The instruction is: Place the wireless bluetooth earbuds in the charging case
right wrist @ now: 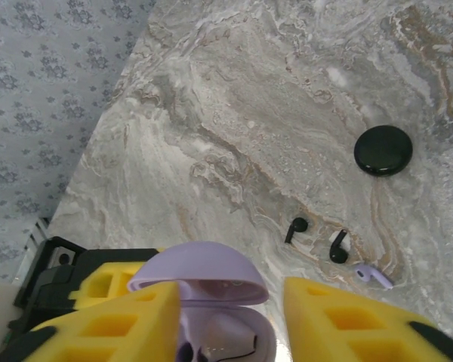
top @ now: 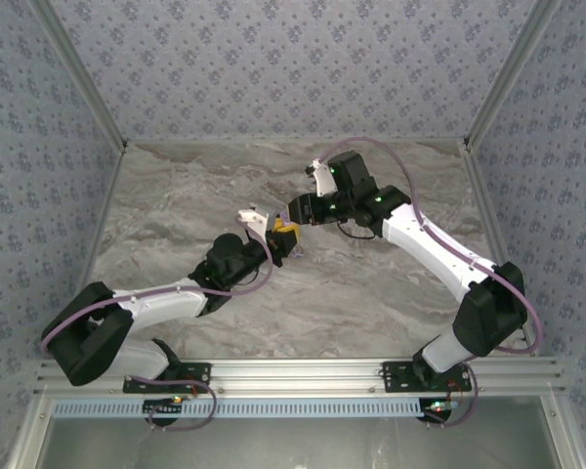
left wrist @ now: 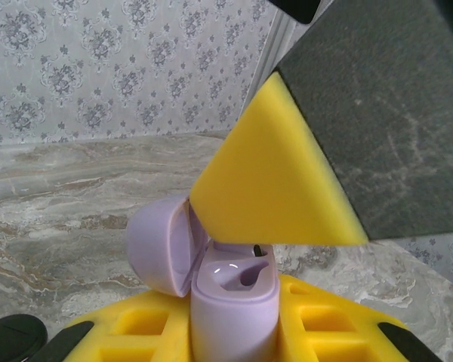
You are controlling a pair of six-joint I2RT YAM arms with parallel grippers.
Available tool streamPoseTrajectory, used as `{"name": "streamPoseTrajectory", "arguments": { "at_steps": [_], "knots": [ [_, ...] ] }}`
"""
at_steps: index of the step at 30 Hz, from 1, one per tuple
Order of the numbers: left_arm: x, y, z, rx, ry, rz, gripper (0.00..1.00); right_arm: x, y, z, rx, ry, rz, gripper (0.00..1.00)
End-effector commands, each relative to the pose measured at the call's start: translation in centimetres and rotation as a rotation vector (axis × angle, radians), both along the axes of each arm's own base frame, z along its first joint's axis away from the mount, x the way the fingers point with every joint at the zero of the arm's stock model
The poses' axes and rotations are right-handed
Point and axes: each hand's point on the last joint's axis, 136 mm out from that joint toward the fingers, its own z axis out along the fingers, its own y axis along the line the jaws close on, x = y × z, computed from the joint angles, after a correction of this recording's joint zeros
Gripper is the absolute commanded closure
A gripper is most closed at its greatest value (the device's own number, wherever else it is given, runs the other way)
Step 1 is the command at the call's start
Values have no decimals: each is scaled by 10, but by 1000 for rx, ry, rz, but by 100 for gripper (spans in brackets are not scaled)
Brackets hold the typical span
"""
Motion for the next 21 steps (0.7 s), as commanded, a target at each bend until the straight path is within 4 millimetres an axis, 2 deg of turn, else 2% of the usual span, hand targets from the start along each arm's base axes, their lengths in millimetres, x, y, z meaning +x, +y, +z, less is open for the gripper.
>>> {"name": "streamPoseTrajectory", "arguments": {
  "at_steps": [1,4,13,16,21],
  "knots": [
    [1,-4,28,-51,-48,-2,75,-4,-7,3,-27,-20,-17,52],
    [1,-3,22,-23,-30,1,75,-4,-13,11,-35,-51,-39,45],
    [-11,5,11,37,40,-17,75,1,-47,18,-120,-111,-137,38],
    [-19,8,8,67,49,-39,75,4,-59,11,-159,-101,-161,38],
    [-36,18,11,110,58,-78,75,5,-75,-21,-222,-10,-157,39]
  ]
}}
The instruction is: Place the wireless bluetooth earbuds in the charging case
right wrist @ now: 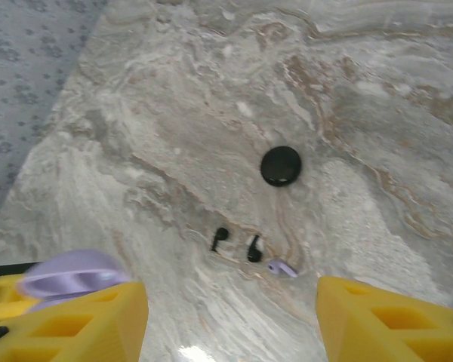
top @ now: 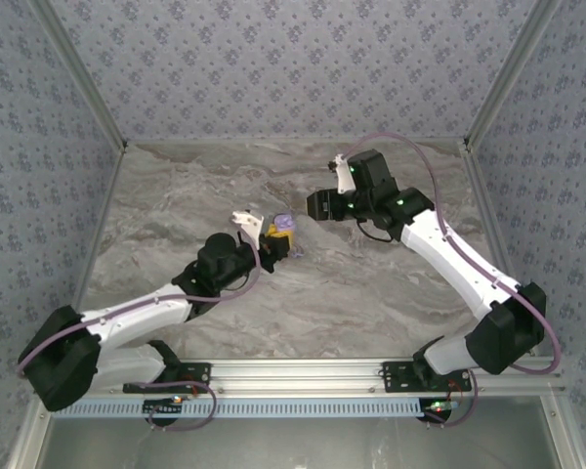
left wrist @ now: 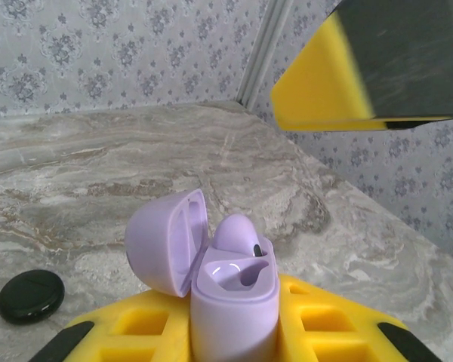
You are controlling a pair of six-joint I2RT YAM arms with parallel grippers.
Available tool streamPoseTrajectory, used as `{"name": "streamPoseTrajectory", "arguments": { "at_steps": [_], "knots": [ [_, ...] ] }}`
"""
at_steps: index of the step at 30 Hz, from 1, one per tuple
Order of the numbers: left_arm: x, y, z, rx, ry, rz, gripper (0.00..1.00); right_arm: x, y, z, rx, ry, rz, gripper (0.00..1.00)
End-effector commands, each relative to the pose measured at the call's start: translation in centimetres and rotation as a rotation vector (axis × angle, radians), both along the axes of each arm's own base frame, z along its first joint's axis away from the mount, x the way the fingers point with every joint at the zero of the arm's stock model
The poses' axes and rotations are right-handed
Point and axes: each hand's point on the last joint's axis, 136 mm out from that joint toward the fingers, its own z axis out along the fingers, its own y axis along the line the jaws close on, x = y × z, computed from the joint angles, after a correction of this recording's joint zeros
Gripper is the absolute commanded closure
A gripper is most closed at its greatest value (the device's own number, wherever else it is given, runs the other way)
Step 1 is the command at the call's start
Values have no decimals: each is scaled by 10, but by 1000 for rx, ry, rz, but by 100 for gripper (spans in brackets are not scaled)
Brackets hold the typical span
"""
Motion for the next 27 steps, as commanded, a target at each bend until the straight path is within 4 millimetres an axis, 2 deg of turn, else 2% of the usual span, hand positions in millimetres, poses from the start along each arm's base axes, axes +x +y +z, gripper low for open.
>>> {"name": "streamPoseTrajectory", "arguments": {
  "at_steps": [1,6,12,19,27],
  "knots": [
    [-16,3,7,38,-3,-53,75,-7,-15,-37,-91,102,11,39],
    [-33,16,13,70,-15,-85,75,-9,-12,-69,-123,185,68,44],
    [-49,29,21,80,-27,-108,75,-9,1,-101,-136,248,142,49],
    [-46,45,21,55,6,-50,74,-9,19,-141,-193,315,235,55],
    [-40,53,18,61,29,-1,75,-12,44,-171,-309,325,362,58]
  ]
}}
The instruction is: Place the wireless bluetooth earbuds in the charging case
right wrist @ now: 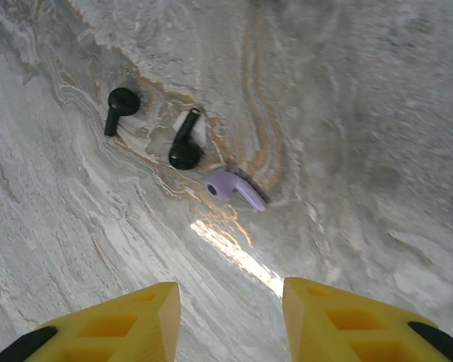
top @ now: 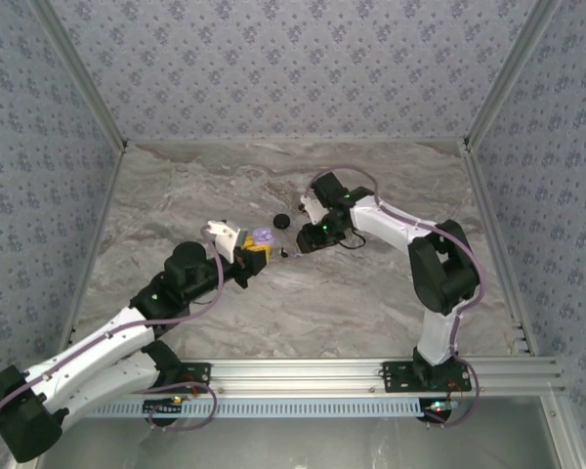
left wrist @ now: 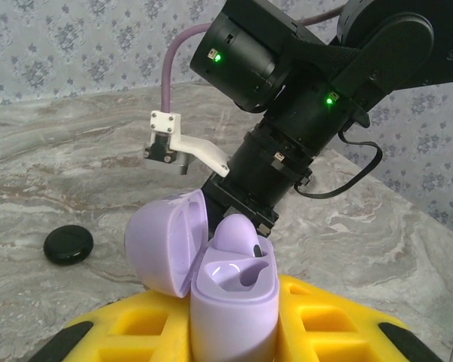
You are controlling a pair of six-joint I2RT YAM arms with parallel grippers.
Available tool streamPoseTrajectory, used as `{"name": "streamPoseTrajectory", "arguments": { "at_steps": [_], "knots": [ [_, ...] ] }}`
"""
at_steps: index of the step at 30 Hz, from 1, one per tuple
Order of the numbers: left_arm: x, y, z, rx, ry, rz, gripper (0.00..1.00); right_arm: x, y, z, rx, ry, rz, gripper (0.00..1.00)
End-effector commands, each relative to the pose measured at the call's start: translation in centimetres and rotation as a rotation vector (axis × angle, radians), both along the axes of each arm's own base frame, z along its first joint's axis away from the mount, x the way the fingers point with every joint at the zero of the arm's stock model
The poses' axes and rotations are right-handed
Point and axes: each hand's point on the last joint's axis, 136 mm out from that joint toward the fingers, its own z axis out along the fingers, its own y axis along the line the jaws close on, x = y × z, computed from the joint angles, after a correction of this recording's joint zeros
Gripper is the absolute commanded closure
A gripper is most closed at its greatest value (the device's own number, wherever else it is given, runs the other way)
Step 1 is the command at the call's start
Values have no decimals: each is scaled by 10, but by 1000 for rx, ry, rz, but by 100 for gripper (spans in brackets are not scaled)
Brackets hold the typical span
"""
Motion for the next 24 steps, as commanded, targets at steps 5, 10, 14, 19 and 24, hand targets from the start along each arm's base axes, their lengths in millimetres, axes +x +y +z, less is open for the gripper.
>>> {"name": "streamPoseTrajectory", "arguments": {
  "at_steps": [5,10,14,19,24],
  "knots": [
    [3,9,2,-20,2,43,75,6,10,-15,-128,-39,114,59],
    [3,11,1,-20,1,49,75,9,17,-24,-178,-53,159,59],
    [4,13,0,-21,3,60,74,13,21,-32,-214,-57,180,59],
    [3,14,1,-24,4,61,74,15,25,-40,-252,-57,207,59],
    [3,16,0,-26,5,67,74,13,29,-47,-271,-48,225,59]
  ]
}}
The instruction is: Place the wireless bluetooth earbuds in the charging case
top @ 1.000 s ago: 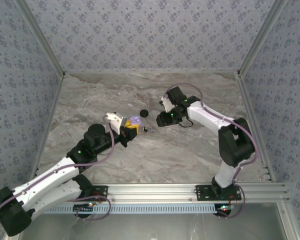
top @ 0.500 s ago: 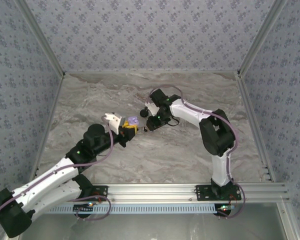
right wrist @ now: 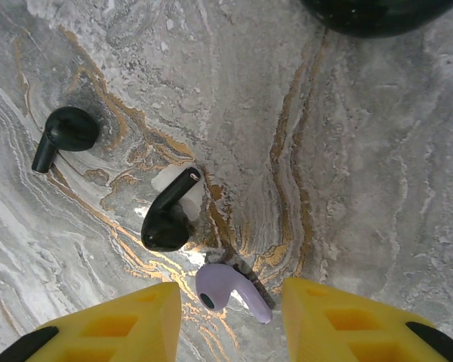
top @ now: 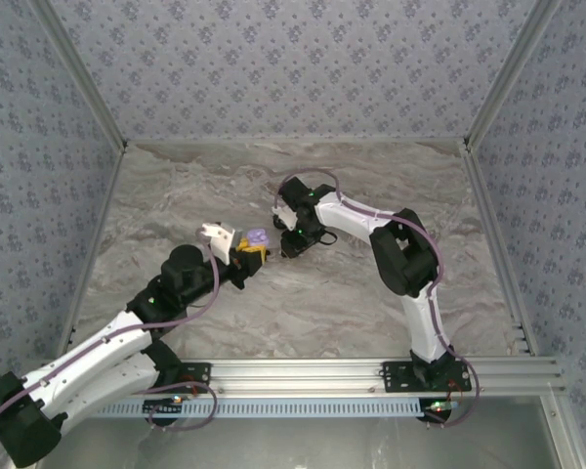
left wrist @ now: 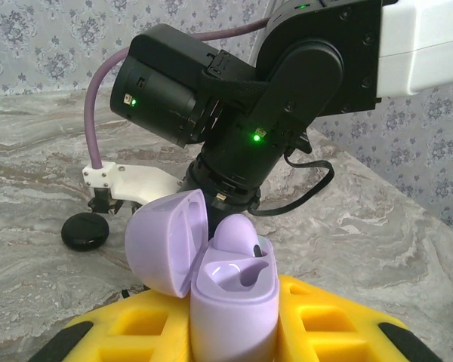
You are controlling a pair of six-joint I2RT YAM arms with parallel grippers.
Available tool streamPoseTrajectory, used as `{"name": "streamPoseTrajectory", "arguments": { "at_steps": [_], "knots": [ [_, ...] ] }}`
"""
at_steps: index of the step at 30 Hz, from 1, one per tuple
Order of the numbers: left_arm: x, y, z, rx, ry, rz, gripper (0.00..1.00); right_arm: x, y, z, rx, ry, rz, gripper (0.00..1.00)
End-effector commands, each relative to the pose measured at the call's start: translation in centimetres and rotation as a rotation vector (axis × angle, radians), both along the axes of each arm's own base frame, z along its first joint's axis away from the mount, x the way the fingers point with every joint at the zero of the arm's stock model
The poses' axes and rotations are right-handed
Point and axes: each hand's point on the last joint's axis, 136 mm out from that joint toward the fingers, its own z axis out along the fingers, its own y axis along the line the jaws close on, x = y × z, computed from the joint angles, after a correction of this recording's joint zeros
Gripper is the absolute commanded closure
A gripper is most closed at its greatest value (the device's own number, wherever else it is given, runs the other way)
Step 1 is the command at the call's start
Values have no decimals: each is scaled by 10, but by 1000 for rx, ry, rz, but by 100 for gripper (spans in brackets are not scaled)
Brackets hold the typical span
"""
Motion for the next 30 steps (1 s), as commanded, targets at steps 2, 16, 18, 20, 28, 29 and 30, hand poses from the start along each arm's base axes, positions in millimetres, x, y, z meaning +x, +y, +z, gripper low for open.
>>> {"name": "streamPoseTrajectory", "arguments": {
  "at_steps": [2,16,18,20,28,29,30],
  "knots": [
    [2,5,6,-20,-9,26,74,-3,0,-7,-49,10,32,59],
    [2,8,2,-26,3,39,74,5,-17,-28,-149,2,-40,71],
    [1,8,1,-25,3,39,74,7,-23,-28,-161,-7,-76,75],
    [2,8,1,-25,2,40,74,10,-30,-28,-170,-14,-131,76],
    [2,9,0,-23,3,42,74,10,-76,-31,-256,-14,-337,77],
    [2,9,0,-22,4,42,74,8,-83,-33,-268,-10,-359,77],
    [2,8,0,-22,4,41,74,6,-89,-34,-276,-5,-375,76]
  ]
}}
